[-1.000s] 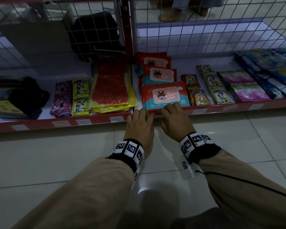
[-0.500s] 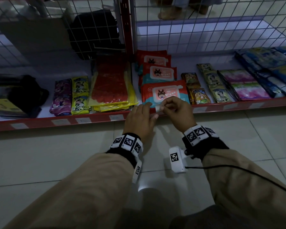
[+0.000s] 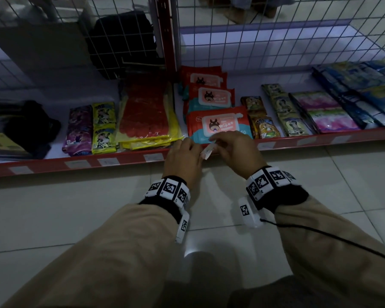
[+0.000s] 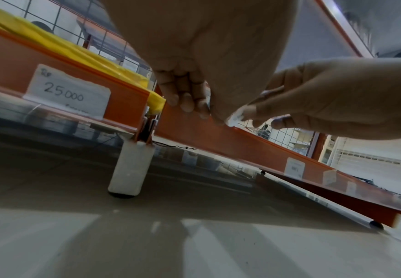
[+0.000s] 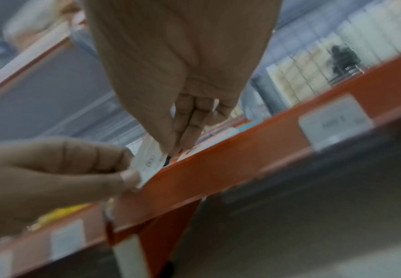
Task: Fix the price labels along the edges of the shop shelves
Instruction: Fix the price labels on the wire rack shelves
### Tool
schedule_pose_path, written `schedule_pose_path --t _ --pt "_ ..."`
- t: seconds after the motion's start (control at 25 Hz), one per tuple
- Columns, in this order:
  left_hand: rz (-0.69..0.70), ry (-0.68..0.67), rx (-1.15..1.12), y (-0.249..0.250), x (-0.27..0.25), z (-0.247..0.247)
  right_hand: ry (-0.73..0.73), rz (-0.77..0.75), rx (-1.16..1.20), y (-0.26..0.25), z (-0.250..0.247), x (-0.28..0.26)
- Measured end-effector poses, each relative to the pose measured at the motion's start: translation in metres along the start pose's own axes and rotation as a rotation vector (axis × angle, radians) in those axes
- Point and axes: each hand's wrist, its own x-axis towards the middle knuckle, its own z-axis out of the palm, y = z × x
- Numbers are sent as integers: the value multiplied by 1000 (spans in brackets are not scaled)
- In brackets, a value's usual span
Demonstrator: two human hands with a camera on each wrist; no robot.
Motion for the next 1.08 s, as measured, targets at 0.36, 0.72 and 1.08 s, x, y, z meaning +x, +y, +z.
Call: schedule_pose_path --t 0.36,0.72,1.08 --pt "-18 13 -10 6 -4 7 123 157 91 23 -7 0" --pt "13 29 11 4 0 9 84 145 -108 24 1 -3" --pt "0 -16 218 15 8 11 -97 -145 -505 23 -4 -6"
